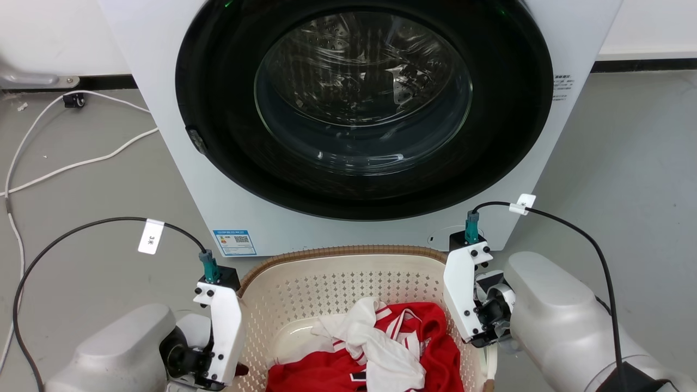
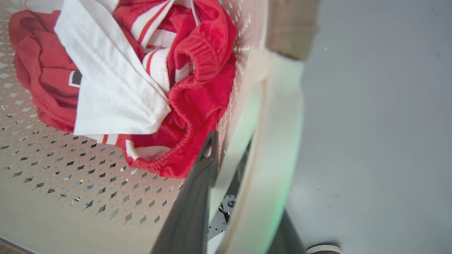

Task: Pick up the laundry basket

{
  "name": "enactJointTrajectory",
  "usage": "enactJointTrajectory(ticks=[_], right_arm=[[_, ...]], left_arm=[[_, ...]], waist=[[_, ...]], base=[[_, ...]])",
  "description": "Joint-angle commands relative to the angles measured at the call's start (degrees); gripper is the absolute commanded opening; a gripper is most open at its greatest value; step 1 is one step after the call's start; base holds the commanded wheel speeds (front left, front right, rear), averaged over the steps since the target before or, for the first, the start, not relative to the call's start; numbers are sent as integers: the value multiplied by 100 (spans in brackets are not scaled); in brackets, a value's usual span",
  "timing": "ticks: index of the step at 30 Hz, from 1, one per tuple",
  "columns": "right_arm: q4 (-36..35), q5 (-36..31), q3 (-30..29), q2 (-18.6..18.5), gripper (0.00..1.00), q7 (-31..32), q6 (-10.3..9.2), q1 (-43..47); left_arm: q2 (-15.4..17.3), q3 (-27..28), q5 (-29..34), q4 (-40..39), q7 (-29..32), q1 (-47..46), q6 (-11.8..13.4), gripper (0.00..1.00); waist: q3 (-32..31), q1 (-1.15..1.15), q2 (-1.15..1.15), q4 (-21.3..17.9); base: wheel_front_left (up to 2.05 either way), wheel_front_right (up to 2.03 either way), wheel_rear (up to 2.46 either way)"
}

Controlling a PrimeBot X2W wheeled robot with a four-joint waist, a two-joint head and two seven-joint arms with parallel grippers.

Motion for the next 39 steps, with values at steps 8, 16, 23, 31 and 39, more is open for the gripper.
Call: enactJointTrajectory(ticks=[8, 16, 23, 31, 39], right_arm=[[46, 33, 33, -172, 0, -23, -7, -53], [13, 85, 57, -166, 0, -55, -6, -34], [32, 109, 77, -165, 0, -92, -5, -63], [-16, 211, 72, -160, 0, -85, -5, -43], [0, 242, 118, -157, 0, -85, -5, -36]], left_arm=[[126, -38, 112, 122, -6, -44, -11, 0], [139, -36, 186, 52, -144, -56, -11, 0], [141, -33, 209, 24, -235, -60, -11, 0], [150, -34, 224, 12, -262, -24, -11, 0], [119, -34, 217, 34, -250, -22, -11, 0]], waist=[[-10, 0, 0, 9], [-22, 0, 0, 28], [-30, 0, 0, 37], [-33, 0, 0, 28], [-42, 0, 0, 41]], base=[[0, 0, 0], [0, 0, 0], [0, 0, 0], [0, 0, 0], [0, 0, 0]])
